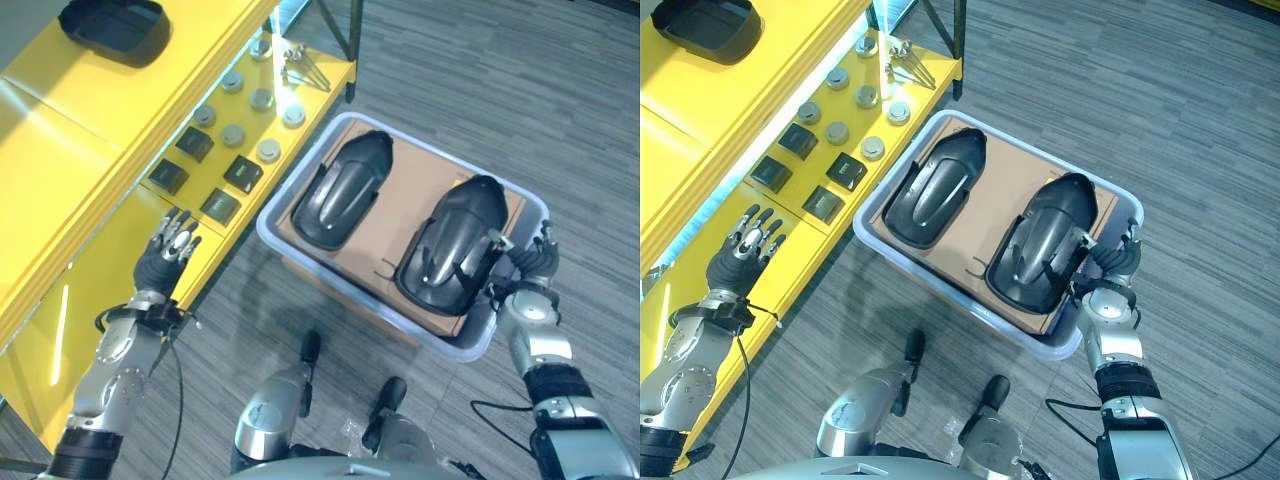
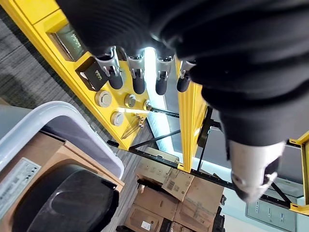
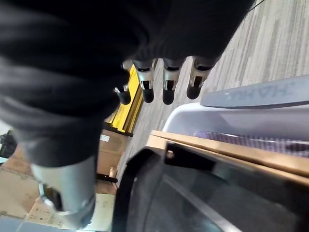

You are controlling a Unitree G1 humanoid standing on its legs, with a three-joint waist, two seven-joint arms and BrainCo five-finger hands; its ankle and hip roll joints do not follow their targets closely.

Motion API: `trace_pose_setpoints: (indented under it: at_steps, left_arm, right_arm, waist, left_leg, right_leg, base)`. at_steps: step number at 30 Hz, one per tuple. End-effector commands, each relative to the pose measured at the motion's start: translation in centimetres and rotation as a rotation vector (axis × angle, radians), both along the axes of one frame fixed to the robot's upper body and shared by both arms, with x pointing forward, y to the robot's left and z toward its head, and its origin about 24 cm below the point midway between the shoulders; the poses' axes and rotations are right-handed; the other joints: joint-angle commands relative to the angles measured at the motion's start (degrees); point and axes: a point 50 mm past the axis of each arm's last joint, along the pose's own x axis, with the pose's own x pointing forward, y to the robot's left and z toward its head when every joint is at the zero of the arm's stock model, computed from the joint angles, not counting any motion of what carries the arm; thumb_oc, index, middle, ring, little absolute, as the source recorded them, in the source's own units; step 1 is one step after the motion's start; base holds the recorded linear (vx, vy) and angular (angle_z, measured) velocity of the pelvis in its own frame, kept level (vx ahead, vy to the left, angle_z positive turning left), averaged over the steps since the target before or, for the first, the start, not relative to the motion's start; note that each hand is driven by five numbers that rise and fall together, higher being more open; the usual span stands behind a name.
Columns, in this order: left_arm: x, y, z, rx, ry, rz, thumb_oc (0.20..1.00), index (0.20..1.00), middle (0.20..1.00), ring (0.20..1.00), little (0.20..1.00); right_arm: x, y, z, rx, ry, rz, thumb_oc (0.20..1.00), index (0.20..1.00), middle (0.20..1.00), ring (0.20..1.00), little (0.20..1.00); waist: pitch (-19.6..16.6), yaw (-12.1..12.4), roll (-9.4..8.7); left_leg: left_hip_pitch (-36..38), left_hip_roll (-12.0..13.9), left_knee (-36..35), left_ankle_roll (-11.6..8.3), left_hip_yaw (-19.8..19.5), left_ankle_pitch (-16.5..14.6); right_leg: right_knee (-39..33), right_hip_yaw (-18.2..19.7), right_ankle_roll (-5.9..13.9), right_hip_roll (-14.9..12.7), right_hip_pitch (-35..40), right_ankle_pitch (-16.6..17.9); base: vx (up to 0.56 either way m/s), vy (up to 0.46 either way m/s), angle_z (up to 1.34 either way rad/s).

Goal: Move parts from the plastic box to the shelf.

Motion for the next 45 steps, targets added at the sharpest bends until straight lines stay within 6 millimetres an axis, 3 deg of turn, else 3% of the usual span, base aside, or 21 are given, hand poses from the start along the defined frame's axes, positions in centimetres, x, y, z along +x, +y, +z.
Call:
trace_pose_setpoints:
  at_steps: [1,3,10,19,30,40,45]
  left_arm:
    - [-0.4,0.2,1.0,-0.011,-0.083,0.011,1.000,1.000,1.000,1.000,1.000]
    - [-0.5,0.2,0.7,-0.023,-0.078,0.009,1.000,1.000,1.000,1.000,1.000]
    - [-0.6,0.1,0.3,-0.029,-0.077,0.024,1.000,1.000,1.000,1.000,1.000]
    - [-0.7,0.0,0.3,-0.031,-0.084,0.036,1.000,1.000,1.000,1.000,1.000]
    - [-0.8,-0.1,0.2,-0.034,-0.063,0.027,1.000,1.000,1.000,1.000,1.000]
    - [-1.0,-0.4,-0.4,-0.037,-0.043,0.016,1.000,1.000,1.000,1.000,1.000]
    - [-1.1,-0.5,-0.6,-0.048,-0.040,0.015,1.000,1.000,1.000,1.000,1.000]
  right_arm:
    - [-0.4,0.3,-0.4,-0.074,0.029,0.068,1.000,1.000,1.000,1.000,1.000]
    - [-1.0,0.7,-1.8,-0.065,0.068,0.071,1.000,1.000,1.000,1.000,1.000]
    - [-1.9,1.5,-3.9,-0.048,0.132,0.086,1.000,1.000,1.000,1.000,1.000]
    - [-2.0,1.7,-4.0,-0.048,0.114,0.096,1.000,1.000,1.000,1.000,1.000]
    - [-0.8,1.8,-2.3,-0.044,0.068,0.100,1.000,1.000,1.000,1.000,1.000]
    - [-1.3,2.2,-4.0,-0.027,0.157,0.096,1.000,1.000,1.000,1.000,1.000]
    - [-2.2,2.1,-5.7,-0.043,0.263,0.092,1.000,1.000,1.000,1.000,1.000]
  waist:
    - [-4.3,-0.4,-1.51]
    - [-4.1,-0.6,-1.48]
    - [-3.6,-1.2,-1.27]
    - [-2.9,-1.3,-0.96]
    - [-3.1,-0.6,-0.69]
    - [-3.1,-0.3,-0.66]
    - [-2.9,-0.6,-0.79]
  left_leg:
    - [-3.5,3.7,5.0,-3.47,1.0,-5.7]
    - [-3.4,3.7,5.2,-3.47,1.3,-5.9]
    - [-3.7,3.6,5.3,-3.55,1.7,-5.9]
    - [-4.0,3.5,5.6,-3.59,1.7,-5.9]
    - [-3.5,3.1,6.0,-3.48,1.4,-6.1]
    - [-2.7,2.9,6.0,-3.43,1.3,-6.3]
    - [-2.9,2.9,6.2,-3.51,1.5,-6.4]
  right_leg:
    - [-0.3,0.3,2.09,-3.1,-4.1,1.5]
    - [-0.2,0.5,2.20,-3.3,-4.1,1.6]
    - [-0.1,1.0,2.19,-3.5,-4.5,1.7]
    - [0.1,1.0,2.13,-3.7,-4.9,1.8]
    - [0.4,0.7,2.33,-4.2,-4.3,1.8]
    - [0.7,0.6,2.31,-4.4,-3.5,1.6]
    - [0.8,0.8,2.30,-4.4,-3.7,1.6]
  base:
    - [0.03,0.043,-0.02]
    - [0.01,0.040,-0.02]
    - [0.00,0.015,0.00]
    - [0.00,0.000,0.00]
    - [0.01,0.004,0.01]
    - [0.01,0.006,0.00]
    - [0.00,0.000,0.00]
